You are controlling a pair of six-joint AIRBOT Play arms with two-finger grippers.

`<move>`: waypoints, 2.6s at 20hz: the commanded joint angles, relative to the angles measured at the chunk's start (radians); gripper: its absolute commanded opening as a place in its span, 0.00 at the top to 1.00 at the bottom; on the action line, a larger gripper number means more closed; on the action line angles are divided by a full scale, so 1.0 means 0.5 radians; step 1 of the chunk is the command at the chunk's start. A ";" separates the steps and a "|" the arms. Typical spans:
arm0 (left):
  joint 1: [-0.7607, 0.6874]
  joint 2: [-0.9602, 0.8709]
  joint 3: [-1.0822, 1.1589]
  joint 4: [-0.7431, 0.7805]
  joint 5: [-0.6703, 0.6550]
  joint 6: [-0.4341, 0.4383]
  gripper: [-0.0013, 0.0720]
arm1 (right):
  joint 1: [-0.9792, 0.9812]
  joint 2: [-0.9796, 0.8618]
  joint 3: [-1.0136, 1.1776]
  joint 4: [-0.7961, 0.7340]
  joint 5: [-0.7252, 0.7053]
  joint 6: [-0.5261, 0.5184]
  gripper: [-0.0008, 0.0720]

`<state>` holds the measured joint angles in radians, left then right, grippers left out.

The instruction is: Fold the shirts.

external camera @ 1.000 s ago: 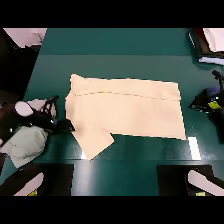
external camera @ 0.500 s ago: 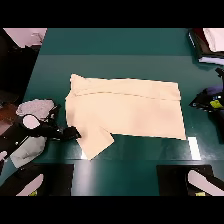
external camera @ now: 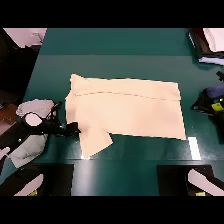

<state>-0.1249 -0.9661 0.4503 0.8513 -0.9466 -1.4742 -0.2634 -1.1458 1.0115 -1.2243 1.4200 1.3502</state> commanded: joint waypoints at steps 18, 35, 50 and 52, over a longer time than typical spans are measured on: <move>0.000 -0.002 0.192 -0.043 -0.146 0.140 0.95 | -0.511 0.001 -0.893 0.262 -0.109 -0.340 0.74; 0.000 0.491 0.367 0.108 -0.531 -0.021 0.95 | -0.335 0.660 -0.694 0.020 -0.027 -0.269 0.97; 0.001 -0.834 1.550 0.261 0.334 0.083 0.95 | 0.211 -0.565 0.540 0.056 -0.327 0.060 0.97; 0.000 -0.923 1.576 0.259 0.455 0.082 0.95 | 0.211 -0.703 0.676 0.060 -0.321 0.076 0.97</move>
<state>-0.1253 -1.3479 1.1843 0.9760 -0.8146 -1.4345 -0.1642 -1.3972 1.2476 -1.1969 1.2659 1.3598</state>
